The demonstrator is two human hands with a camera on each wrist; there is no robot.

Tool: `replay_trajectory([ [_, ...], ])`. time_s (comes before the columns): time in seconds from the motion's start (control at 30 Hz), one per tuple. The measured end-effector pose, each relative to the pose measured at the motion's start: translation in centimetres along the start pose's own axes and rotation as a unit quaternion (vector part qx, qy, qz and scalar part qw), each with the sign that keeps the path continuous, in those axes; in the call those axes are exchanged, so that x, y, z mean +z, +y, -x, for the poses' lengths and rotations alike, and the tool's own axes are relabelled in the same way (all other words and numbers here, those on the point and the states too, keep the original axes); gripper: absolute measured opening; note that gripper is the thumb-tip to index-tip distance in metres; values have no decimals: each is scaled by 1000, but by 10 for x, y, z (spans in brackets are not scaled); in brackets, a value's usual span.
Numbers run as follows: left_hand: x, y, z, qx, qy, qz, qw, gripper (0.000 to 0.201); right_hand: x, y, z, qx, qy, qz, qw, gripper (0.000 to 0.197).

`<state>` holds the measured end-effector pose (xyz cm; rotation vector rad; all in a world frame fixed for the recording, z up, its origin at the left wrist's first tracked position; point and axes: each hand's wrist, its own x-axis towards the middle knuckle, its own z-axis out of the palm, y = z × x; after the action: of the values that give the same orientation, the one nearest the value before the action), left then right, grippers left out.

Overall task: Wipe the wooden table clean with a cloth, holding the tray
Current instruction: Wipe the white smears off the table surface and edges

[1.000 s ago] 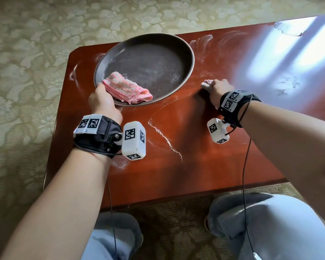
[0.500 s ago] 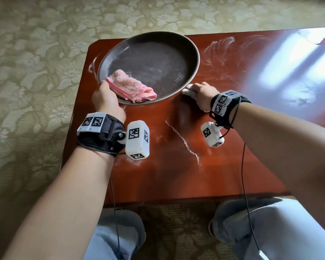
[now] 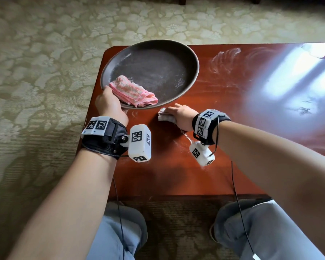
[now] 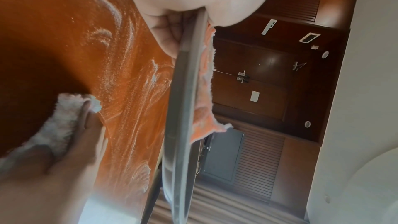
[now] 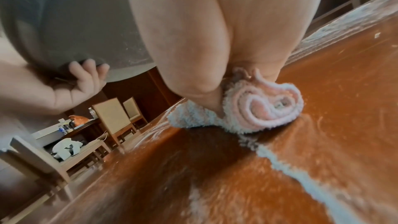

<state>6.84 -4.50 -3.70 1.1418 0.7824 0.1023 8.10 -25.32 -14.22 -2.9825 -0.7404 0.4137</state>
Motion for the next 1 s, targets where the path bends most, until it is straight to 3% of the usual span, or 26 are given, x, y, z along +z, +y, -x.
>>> replay_trajectory([
  [0.2,-11,13,10,12,-10,16,1000,16,-3,-22,14,-20,8,-59,998,44],
  [0.3,-16,19,12,21,-6,12,1000,18,-15,-20,25,-1,97,-154,983,40],
  [0.4,-18,21,10,29,15,-6,999,24,-31,-1,43,105,150,-255,949,21],
  [0.5,-9,17,11,23,4,-3,1000,23,-29,40,52,256,197,-286,902,47],
  [0.57,2,9,15,14,-8,1,1000,20,-26,70,64,332,216,-299,868,53],
  [0.67,18,-5,24,-8,-29,2,1000,15,-19,111,83,393,200,-238,865,49],
  [0.77,31,-17,28,-20,-39,1,999,13,-8,144,94,449,173,-196,854,63],
  [0.87,40,-25,29,-25,-43,-6,999,13,0,153,100,443,94,-149,879,53],
  [0.93,43,-26,27,-24,-46,-6,999,13,7,156,94,407,39,-114,905,80],
  [1.0,43,-26,23,-25,-50,-5,998,17,15,160,84,406,24,-124,905,78],
])
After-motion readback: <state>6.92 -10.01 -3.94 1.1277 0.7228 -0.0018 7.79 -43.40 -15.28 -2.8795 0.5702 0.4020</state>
